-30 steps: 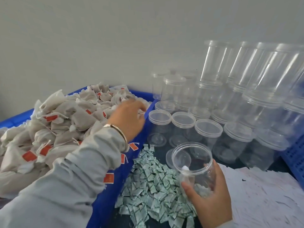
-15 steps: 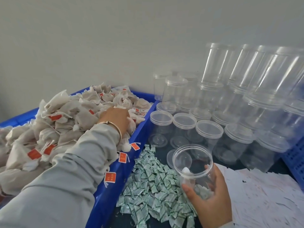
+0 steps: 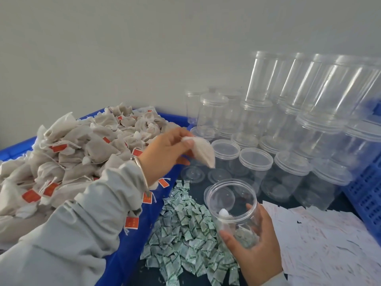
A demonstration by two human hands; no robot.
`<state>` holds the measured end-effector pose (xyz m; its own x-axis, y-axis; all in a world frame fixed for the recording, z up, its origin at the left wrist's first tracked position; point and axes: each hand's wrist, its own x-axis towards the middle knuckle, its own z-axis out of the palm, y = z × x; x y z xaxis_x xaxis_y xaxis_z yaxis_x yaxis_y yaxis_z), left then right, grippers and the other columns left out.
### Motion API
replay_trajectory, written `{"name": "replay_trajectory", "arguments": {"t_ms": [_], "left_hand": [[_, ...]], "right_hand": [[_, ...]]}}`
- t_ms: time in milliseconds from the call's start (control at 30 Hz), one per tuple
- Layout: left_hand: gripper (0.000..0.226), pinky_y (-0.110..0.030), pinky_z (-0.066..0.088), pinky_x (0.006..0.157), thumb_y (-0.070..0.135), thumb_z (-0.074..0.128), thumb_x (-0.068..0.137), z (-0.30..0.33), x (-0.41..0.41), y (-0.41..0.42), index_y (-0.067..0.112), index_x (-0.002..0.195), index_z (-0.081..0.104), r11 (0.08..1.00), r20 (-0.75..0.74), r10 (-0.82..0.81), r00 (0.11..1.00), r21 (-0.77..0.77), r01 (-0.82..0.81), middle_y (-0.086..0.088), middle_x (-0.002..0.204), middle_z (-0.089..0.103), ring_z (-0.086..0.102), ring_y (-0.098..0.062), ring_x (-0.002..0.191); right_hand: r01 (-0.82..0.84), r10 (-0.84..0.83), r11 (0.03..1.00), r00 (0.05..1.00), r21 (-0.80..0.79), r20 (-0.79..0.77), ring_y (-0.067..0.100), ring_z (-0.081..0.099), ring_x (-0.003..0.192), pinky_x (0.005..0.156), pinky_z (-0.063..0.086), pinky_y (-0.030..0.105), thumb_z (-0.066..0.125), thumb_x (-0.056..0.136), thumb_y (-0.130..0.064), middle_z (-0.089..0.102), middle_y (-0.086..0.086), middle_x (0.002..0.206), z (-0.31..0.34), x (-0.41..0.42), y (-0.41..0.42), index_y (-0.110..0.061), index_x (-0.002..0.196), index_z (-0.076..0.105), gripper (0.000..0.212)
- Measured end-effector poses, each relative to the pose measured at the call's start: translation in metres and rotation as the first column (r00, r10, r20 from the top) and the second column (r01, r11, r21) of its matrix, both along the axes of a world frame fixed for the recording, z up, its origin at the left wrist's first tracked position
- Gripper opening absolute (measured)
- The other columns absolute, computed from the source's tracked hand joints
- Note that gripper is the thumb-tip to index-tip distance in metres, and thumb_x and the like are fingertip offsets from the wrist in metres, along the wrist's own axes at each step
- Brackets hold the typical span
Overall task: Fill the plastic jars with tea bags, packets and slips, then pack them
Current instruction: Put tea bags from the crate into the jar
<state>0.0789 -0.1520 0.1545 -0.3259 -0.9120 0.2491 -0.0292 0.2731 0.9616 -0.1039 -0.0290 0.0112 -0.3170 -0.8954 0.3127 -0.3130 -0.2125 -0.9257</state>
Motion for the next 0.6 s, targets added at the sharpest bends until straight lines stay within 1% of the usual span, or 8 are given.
{"name": "replay_trajectory", "arguments": {"t_ms": [100,167,200,267,333,433,533,600], "left_hand": [[0.022,-0.03,0.058,0.072,-0.004,0.053,0.089,-0.007,-0.013,0.016,0.013,0.079,0.063,0.979,0.058,-0.202,0.978,0.044,0.199,0.0,0.076,0.069,0.065,-0.015,0.073],[0.025,-0.024,0.055,0.07,-0.006,0.057,0.085,-0.014,-0.021,0.024,0.016,0.076,0.066,0.967,0.169,-0.255,0.952,0.034,0.253,0.0,0.079,0.071,0.064,-0.012,0.072],[0.025,-0.023,0.053,0.068,-0.004,0.059,0.084,-0.017,-0.024,0.027,0.019,0.076,0.067,0.967,0.259,-0.246,0.934,0.002,0.254,0.0,0.077,0.07,0.062,-0.01,0.069],[0.025,-0.022,0.05,0.063,0.002,0.062,0.083,-0.021,-0.027,0.031,0.026,0.075,0.067,0.966,0.401,-0.206,0.893,-0.064,0.252,0.009,0.067,0.067,0.058,-0.007,0.061],[0.026,-0.024,0.051,0.062,0.005,0.062,0.082,-0.024,-0.029,0.032,0.029,0.076,0.066,0.962,0.446,-0.181,0.876,-0.105,0.252,0.011,0.063,0.066,0.058,-0.005,0.058],[0.027,-0.035,0.055,0.069,0.005,0.065,0.082,-0.026,-0.032,0.035,0.032,0.078,0.065,0.958,0.433,-0.196,0.88,-0.105,0.265,0.008,0.066,0.067,0.062,-0.015,0.063],[0.027,-0.027,0.057,0.078,0.008,0.073,0.077,-0.027,-0.033,0.035,0.031,0.086,0.063,0.949,0.423,-0.204,0.883,-0.136,0.285,0.007,0.089,0.069,0.067,-0.007,0.084],[0.027,-0.021,0.055,0.077,0.015,0.075,0.077,-0.024,-0.028,0.03,0.035,0.087,0.06,0.951,0.436,-0.141,0.889,-0.19,0.243,0.008,0.093,0.067,0.065,-0.002,0.088]], "right_hand": [[-0.005,0.005,1.0,1.0,-0.01,-0.013,0.013,0.054,0.121,0.095,0.051,0.037,0.083,0.044,-0.063,0.053,-0.006,0.131,-0.001,0.0,0.0,-0.027,0.138,0.041,0.109],[-0.016,0.016,1.0,1.0,-0.014,-0.001,0.012,0.055,0.12,0.087,0.053,0.023,0.085,0.045,-0.06,0.054,-0.002,0.131,-0.001,0.0,-0.001,-0.027,0.138,0.041,0.109],[-0.018,0.018,1.0,1.0,-0.013,-0.016,0.012,0.054,0.121,0.088,0.053,0.023,0.084,0.046,-0.06,0.053,-0.002,0.131,-0.001,0.001,-0.002,-0.026,0.139,0.04,0.108],[-0.011,0.01,1.0,0.997,-0.008,-0.075,0.014,0.051,0.123,0.097,0.049,0.035,0.081,0.047,-0.059,0.053,-0.004,0.132,-0.002,0.001,-0.003,-0.023,0.139,0.04,0.107],[0.011,-0.012,1.0,0.995,-0.009,-0.099,0.014,0.051,0.123,0.101,0.044,0.043,0.077,0.046,-0.059,0.053,-0.005,0.131,-0.003,0.0,-0.003,-0.025,0.138,0.04,0.105],[0.021,-0.021,1.0,0.995,0.0,-0.094,0.012,0.051,0.121,0.102,0.043,0.04,0.075,0.044,-0.062,0.053,-0.006,0.129,-0.001,0.001,-0.002,-0.032,0.135,0.037,0.103],[-0.003,0.004,1.0,0.997,0.013,-0.08,0.011,0.05,0.122,0.102,0.044,0.04,0.079,0.043,-0.058,0.051,-0.005,0.131,-0.001,0.0,-0.002,-0.029,0.138,0.038,0.107],[-0.028,0.029,0.999,0.999,0.019,-0.037,0.012,0.051,0.122,0.098,0.049,0.039,0.086,0.044,-0.052,0.052,-0.005,0.131,-0.002,0.0,-0.001,-0.029,0.137,0.04,0.107]]}}
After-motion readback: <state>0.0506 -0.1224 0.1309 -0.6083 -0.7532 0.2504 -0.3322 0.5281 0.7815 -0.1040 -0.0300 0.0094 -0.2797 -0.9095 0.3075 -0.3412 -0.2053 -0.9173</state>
